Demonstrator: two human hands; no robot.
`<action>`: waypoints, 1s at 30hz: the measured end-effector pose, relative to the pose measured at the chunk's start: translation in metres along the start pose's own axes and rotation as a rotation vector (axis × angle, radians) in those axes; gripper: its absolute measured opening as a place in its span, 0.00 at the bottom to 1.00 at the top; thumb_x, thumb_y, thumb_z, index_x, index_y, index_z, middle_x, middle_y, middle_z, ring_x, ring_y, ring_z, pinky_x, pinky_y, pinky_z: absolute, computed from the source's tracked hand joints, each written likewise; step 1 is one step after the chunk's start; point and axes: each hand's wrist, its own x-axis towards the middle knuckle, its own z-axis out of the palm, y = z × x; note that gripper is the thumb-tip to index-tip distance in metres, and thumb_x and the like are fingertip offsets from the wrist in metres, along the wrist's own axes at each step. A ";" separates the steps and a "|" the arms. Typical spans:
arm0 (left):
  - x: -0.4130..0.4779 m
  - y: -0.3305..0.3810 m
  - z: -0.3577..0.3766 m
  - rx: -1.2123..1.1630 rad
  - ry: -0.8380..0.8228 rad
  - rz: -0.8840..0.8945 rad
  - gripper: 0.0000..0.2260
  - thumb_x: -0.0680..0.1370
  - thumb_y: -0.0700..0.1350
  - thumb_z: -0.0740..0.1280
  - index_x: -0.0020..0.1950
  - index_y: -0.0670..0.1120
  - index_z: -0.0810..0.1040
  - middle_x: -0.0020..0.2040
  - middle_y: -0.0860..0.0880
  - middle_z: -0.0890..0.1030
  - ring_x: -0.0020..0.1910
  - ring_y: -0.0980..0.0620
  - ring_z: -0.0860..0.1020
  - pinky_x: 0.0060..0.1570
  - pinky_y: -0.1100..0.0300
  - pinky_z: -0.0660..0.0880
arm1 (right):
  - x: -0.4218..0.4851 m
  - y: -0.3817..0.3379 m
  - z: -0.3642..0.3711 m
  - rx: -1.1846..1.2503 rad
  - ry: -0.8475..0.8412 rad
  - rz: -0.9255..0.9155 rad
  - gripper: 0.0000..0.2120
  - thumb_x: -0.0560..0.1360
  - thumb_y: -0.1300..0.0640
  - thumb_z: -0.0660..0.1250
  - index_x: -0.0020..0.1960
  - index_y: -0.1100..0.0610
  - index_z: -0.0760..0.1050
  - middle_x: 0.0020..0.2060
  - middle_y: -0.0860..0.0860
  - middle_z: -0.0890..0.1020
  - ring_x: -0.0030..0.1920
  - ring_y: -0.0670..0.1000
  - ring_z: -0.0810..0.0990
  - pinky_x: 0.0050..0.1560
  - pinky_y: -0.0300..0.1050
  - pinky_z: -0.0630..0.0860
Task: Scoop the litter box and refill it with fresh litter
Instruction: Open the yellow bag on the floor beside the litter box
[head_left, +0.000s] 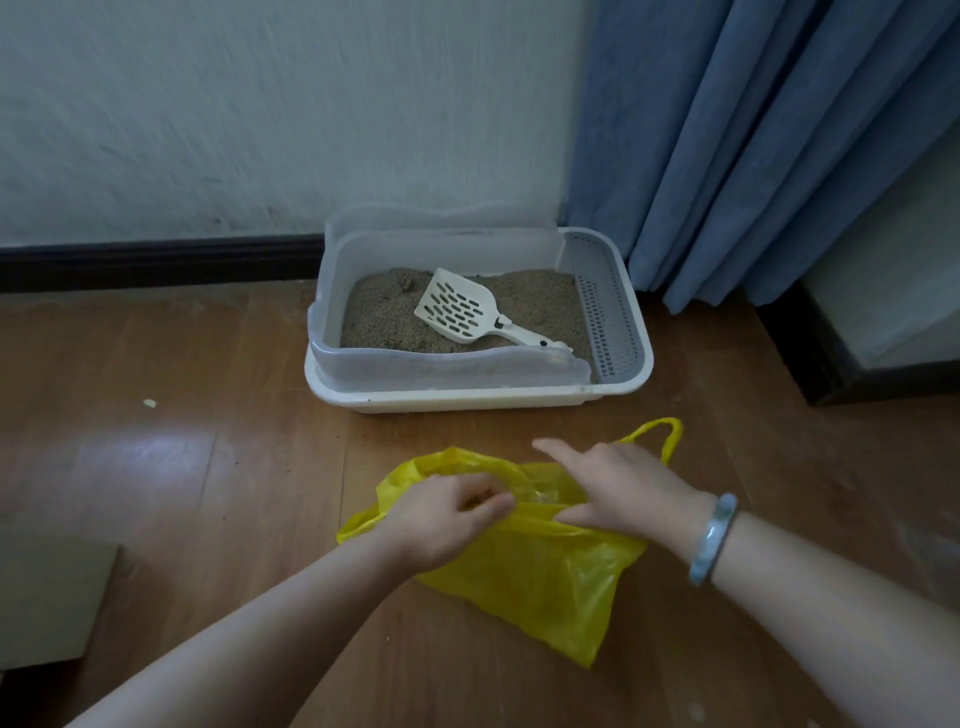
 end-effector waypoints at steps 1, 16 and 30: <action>0.003 -0.001 0.001 0.013 0.005 -0.032 0.15 0.79 0.59 0.57 0.56 0.54 0.79 0.54 0.54 0.81 0.55 0.53 0.77 0.53 0.57 0.72 | -0.001 0.000 0.003 -0.026 0.034 -0.042 0.31 0.72 0.40 0.65 0.71 0.46 0.58 0.51 0.55 0.80 0.54 0.59 0.77 0.48 0.48 0.72; 0.009 0.003 0.012 0.242 0.143 0.206 0.11 0.79 0.52 0.59 0.58 0.53 0.76 0.43 0.49 0.81 0.46 0.48 0.78 0.41 0.56 0.67 | 0.016 -0.020 0.065 0.898 -0.451 0.069 0.24 0.76 0.56 0.57 0.72 0.50 0.64 0.66 0.56 0.74 0.63 0.55 0.75 0.63 0.51 0.71; 0.011 0.011 0.016 0.849 -0.119 -0.012 0.32 0.74 0.52 0.66 0.75 0.50 0.56 0.65 0.47 0.69 0.59 0.44 0.74 0.45 0.53 0.71 | 0.009 -0.002 0.060 0.208 -0.118 0.152 0.56 0.63 0.30 0.67 0.75 0.47 0.35 0.76 0.46 0.43 0.74 0.50 0.32 0.66 0.71 0.33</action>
